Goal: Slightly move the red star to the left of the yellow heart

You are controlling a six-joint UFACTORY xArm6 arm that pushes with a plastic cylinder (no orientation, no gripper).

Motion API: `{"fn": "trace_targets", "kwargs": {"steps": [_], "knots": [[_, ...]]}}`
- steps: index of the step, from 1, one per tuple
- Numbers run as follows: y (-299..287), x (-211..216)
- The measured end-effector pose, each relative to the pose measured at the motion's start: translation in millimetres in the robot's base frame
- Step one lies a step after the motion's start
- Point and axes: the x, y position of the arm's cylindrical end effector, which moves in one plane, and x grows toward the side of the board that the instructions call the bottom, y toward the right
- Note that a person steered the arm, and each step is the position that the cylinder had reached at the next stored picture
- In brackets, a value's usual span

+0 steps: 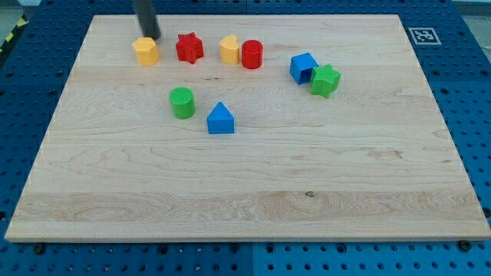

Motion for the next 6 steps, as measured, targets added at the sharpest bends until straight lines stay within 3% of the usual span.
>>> {"fn": "trace_targets", "kwargs": {"steps": [2, 4, 6], "knots": [[52, 4], [60, 19], [110, 0]]}}
